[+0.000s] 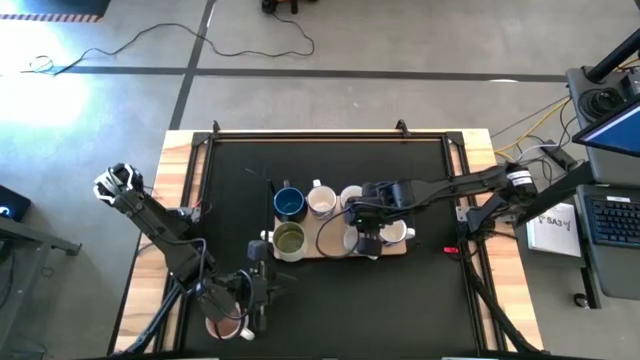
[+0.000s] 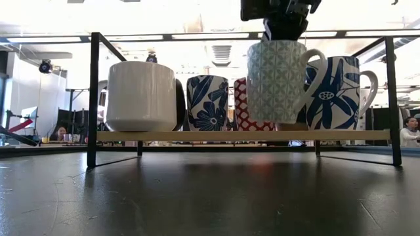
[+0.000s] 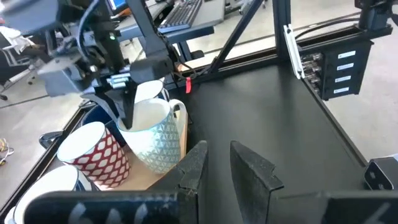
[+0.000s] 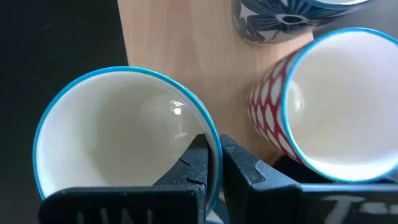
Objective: Place coffee mugs
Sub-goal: Put the gray patterned mug on the shelf
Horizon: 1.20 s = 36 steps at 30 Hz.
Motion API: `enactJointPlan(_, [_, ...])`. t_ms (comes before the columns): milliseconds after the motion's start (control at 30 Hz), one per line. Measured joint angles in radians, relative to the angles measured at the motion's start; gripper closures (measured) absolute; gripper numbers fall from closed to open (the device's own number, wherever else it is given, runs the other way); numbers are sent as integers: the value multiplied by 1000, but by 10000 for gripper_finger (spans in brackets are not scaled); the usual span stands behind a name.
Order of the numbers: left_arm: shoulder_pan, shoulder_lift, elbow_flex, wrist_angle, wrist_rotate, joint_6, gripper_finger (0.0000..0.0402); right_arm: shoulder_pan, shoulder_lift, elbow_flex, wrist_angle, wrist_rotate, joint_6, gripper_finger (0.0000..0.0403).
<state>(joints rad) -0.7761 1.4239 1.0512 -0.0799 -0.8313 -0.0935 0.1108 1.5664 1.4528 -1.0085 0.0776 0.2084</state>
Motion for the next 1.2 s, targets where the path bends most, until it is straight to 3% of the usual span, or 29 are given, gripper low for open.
enactJointPlan(300, [4,0,0,-2,0,6,352,0,21,5,-1,-2,-26,389])
enactJointPlan(1200, [13,0,0,-6,0,22,352,-5,25,17,-5,-24,-52,331])
